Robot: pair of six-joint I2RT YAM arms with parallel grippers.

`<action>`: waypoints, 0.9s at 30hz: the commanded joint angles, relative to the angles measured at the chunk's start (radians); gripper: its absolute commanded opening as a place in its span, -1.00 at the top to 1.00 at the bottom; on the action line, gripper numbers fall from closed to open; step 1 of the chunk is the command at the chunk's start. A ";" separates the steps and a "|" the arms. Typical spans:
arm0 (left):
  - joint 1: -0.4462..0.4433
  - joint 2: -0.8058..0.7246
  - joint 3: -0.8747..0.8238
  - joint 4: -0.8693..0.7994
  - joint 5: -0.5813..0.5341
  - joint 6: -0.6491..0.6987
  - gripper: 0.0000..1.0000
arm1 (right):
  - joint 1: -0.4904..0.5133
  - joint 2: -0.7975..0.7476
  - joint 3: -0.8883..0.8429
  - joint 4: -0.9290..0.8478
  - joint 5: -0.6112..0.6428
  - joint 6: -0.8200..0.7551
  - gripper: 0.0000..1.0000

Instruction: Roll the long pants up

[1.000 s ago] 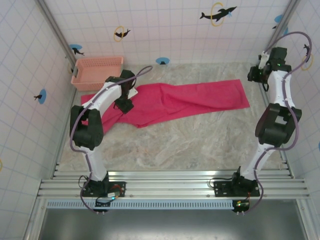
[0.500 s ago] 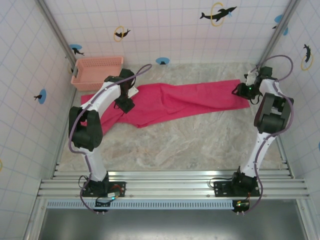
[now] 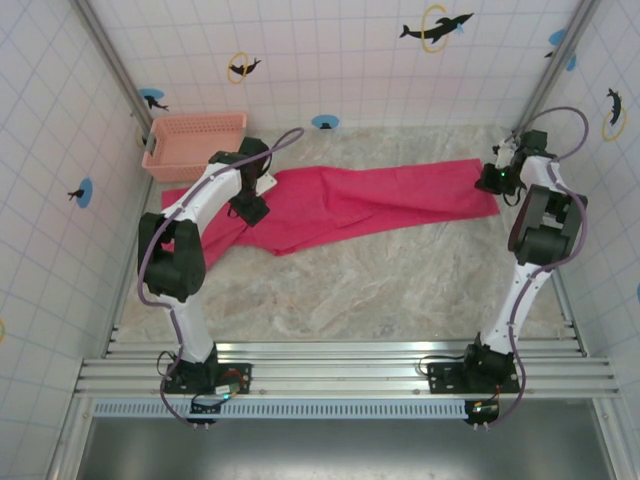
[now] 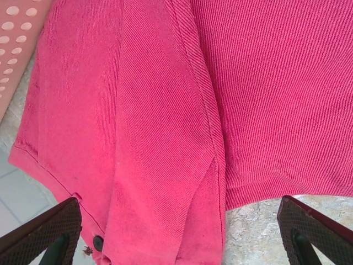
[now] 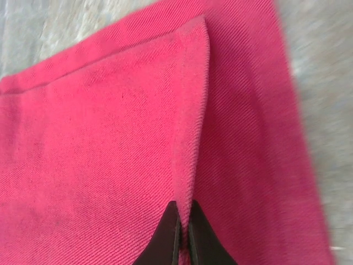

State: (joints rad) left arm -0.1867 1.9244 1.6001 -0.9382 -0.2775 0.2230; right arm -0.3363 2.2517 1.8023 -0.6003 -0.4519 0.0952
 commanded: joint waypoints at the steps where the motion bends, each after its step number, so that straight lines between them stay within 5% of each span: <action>1: 0.004 0.015 0.029 -0.040 -0.015 -0.004 -0.87 | -0.027 -0.064 0.108 0.032 0.108 0.030 1.00; 12: 0.006 0.018 0.024 -0.044 -0.112 0.025 -0.89 | -0.029 0.128 0.430 -0.181 0.187 0.064 0.96; 21: -0.008 -0.117 -0.131 -0.066 -0.119 0.001 -0.81 | -0.014 0.136 0.354 -0.132 0.172 0.087 0.89; 27: -0.098 -0.060 -0.178 -0.150 -0.182 -0.057 -0.62 | -0.012 0.127 0.324 -0.102 0.144 0.096 0.88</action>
State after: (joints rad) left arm -0.2417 1.8351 1.4376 -1.0092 -0.4141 0.2138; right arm -0.3519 2.3894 2.1414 -0.7258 -0.2897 0.1795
